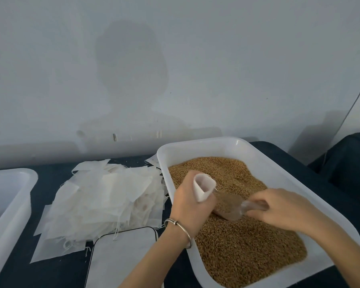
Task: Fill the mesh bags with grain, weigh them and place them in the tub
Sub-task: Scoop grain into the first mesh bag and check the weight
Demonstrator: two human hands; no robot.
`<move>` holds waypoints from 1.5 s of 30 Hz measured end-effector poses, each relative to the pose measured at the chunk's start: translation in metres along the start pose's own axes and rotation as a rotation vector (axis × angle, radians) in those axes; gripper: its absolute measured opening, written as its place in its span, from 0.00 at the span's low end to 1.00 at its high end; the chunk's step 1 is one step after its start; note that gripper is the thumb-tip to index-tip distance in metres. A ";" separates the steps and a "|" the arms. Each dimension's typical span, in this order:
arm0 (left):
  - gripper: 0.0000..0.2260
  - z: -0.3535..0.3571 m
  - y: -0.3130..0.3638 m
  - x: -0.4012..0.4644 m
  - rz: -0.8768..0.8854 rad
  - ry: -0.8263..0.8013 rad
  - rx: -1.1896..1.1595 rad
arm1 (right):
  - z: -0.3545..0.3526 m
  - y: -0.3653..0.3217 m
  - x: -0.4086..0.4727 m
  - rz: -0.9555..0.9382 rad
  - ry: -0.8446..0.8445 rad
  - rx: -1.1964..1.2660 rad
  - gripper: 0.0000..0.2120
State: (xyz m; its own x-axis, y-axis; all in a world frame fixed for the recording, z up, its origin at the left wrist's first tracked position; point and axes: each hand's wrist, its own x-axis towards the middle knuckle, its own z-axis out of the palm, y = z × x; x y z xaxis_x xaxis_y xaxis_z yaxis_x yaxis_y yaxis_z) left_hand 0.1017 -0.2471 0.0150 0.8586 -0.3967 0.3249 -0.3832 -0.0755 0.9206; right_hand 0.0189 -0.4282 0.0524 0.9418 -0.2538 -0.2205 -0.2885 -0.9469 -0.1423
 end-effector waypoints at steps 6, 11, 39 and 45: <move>0.08 -0.012 0.005 0.008 -0.219 0.161 -0.344 | -0.014 0.021 -0.034 0.089 0.084 -0.128 0.06; 0.12 -0.032 0.013 0.001 -0.129 0.261 -0.433 | -0.017 0.012 -0.039 0.094 0.134 -0.184 0.02; 0.11 -0.051 0.000 -0.009 -0.059 -0.042 0.500 | -0.021 0.011 -0.029 -0.202 0.136 0.515 0.16; 0.10 -0.047 -0.001 -0.005 -0.021 -0.056 0.566 | -0.034 0.006 -0.028 -0.310 0.083 0.407 0.20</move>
State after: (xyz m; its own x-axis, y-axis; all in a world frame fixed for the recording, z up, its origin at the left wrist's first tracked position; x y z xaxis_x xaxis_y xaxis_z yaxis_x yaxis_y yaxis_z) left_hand 0.1131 -0.2022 0.0228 0.8547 -0.4361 0.2816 -0.5020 -0.5563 0.6623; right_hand -0.0032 -0.4333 0.0905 0.9994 -0.0040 -0.0332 -0.0218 -0.8308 -0.5562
